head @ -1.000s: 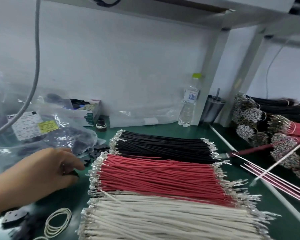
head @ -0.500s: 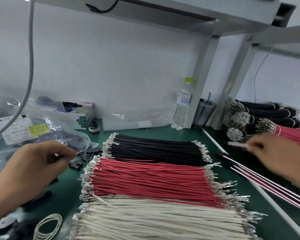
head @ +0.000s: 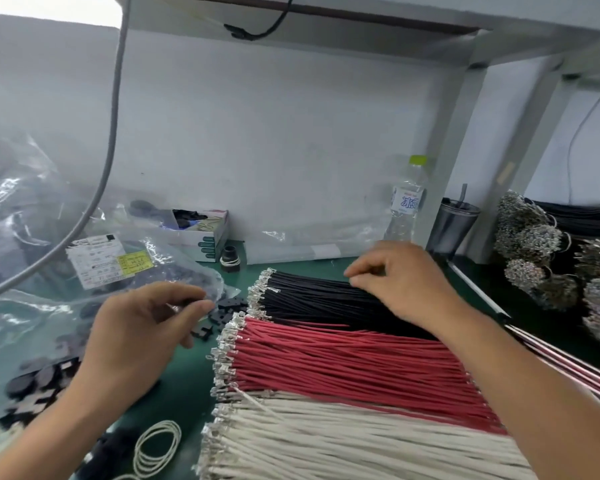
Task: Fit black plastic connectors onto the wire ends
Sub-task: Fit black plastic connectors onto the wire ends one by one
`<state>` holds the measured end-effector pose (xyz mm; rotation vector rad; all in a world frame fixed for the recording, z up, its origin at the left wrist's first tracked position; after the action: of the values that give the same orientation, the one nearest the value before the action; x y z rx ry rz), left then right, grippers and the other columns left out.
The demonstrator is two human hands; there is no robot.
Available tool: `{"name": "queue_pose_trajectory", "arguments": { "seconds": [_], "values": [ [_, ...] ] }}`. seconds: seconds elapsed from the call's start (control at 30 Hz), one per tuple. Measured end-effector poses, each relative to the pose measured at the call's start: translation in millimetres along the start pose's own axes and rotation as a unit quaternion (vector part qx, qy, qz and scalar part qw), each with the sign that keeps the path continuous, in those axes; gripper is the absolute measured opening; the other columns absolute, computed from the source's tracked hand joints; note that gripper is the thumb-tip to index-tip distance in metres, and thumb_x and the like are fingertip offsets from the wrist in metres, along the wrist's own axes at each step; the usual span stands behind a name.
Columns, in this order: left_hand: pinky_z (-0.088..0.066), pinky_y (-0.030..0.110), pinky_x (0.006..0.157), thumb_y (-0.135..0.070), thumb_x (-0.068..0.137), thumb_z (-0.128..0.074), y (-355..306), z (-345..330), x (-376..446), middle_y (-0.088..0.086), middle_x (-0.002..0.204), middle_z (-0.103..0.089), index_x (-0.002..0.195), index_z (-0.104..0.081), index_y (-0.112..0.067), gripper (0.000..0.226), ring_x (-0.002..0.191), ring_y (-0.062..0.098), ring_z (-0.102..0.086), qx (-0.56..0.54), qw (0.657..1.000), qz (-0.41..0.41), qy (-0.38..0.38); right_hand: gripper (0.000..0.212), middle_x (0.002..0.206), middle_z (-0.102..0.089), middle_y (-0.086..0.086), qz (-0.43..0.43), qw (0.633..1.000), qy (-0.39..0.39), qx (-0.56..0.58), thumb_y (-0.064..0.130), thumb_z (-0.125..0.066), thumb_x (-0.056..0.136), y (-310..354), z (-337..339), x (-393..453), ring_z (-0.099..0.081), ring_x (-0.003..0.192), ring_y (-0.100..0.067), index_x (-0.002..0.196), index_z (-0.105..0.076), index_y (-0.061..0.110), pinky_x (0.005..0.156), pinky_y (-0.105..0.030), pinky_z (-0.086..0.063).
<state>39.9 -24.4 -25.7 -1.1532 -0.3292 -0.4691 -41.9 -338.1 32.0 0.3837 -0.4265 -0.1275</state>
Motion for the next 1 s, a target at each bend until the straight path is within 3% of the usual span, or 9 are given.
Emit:
{"name": "queue_pose_trajectory", "arguments": {
  "seconds": [0.13,0.2,0.3,0.37,0.47,0.57,0.7,0.83,1.0],
  "values": [
    [-0.051,0.012,0.05,-0.012,0.074,-0.087,-4,-3,-4,-0.021,0.078,-0.074,0.093,-0.082,-0.029,0.026,0.054,0.003,-0.066,0.016,1.0,-0.018,0.012,0.014,0.094,-0.071,0.021,0.015,0.993,0.106,-0.038,0.041,-0.074,0.087,36,-65,29,-0.058,0.077,0.004,0.099,-0.076,0.035,0.069,-0.024,-0.041],
    [-0.053,0.01,0.056,-0.009,0.073,-0.088,-2,-5,-5,-0.026,0.086,-0.074,0.096,-0.082,-0.03,0.032,0.064,0.0,-0.068,0.009,1.0,-0.012,0.026,0.011,0.095,-0.07,0.018,0.011,0.992,0.108,-0.062,0.039,-0.076,0.086,35,-80,34,-0.061,0.085,-0.004,0.096,-0.074,0.035,0.069,-0.024,-0.04],
    [-0.057,0.013,0.068,-0.004,0.075,-0.087,0,-7,-4,-0.029,0.092,-0.072,0.099,-0.082,-0.03,0.036,0.076,-0.001,-0.069,0.025,0.999,-0.02,0.026,0.01,0.077,-0.06,0.025,0.013,0.994,0.092,-0.065,0.036,-0.076,0.085,34,-83,35,-0.058,0.08,-0.002,0.081,-0.068,0.039,0.059,-0.018,-0.033],
    [-0.058,0.016,0.068,-0.002,0.077,-0.085,-1,-7,-4,-0.029,0.092,-0.072,0.098,-0.082,-0.029,0.035,0.077,-0.001,-0.069,0.024,0.999,-0.027,0.016,0.003,0.081,-0.064,0.026,0.021,0.994,0.089,-0.053,0.036,-0.073,0.088,33,-78,35,-0.058,0.081,0.0,0.086,-0.072,0.039,0.061,-0.019,-0.035],
    [-0.057,0.016,0.07,-0.004,0.078,-0.085,-2,-6,-3,-0.026,0.087,-0.073,0.095,-0.082,-0.03,0.031,0.081,0.0,-0.068,0.025,0.999,-0.04,-0.006,0.012,0.099,-0.073,0.019,0.037,0.998,0.037,-0.041,0.034,-0.068,0.093,39,-53,41,-0.058,0.085,-0.001,0.1,-0.077,0.034,0.07,-0.023,-0.038],
    [-0.052,0.008,0.063,-0.005,0.078,-0.086,-4,-3,-3,-0.02,0.08,-0.076,0.086,-0.082,-0.032,0.029,0.072,0.001,-0.07,-0.021,0.999,-0.012,-0.024,0.015,0.096,-0.069,0.012,0.092,0.992,-0.042,-0.074,0.029,-0.063,0.097,55,-14,42,-0.061,0.09,-0.012,0.102,-0.077,0.029,0.075,-0.029,-0.043],
    [-0.054,0.014,0.055,-0.01,0.073,-0.087,-15,0,-5,0.0,0.076,-0.079,0.084,-0.083,-0.035,0.028,0.065,0.011,-0.074,-0.189,0.98,0.06,0.011,0.007,0.084,-0.058,0.002,0.228,0.952,-0.158,-0.132,0.014,-0.067,0.094,79,9,-6,-0.056,0.073,-0.021,0.096,-0.074,0.016,0.06,-0.036,-0.049],
    [-0.049,0.018,0.045,-0.022,0.064,-0.085,-34,-5,-13,0.011,0.066,-0.075,0.087,-0.084,-0.027,0.023,0.05,0.013,-0.066,-0.231,0.969,0.05,0.074,0.012,0.082,-0.058,-0.002,0.259,0.939,-0.198,-0.108,0.007,-0.065,0.094,84,-25,-64,-0.05,0.068,-0.015,0.101,-0.074,0.005,0.051,-0.031,-0.046],
    [-0.049,0.024,0.044,-0.027,0.064,-0.083,-38,-12,-19,0.013,0.062,-0.073,0.087,-0.084,-0.029,0.023,0.048,0.015,-0.063,-0.212,0.969,0.046,0.118,0.015,0.082,-0.059,-0.006,0.251,0.944,-0.212,-0.022,-0.002,-0.074,0.089,75,-32,-70,-0.052,0.066,-0.02,0.103,-0.077,0.001,0.052,-0.034,-0.048]
  ]
}}
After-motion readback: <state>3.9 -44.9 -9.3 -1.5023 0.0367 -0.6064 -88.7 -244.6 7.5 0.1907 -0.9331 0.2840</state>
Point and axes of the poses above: each hand's wrist, its own x-axis towards the middle knuckle, its own z-axis out of the back of the hand, y = z × x, the point moved 3 cm from there along x, towards the middle knuckle
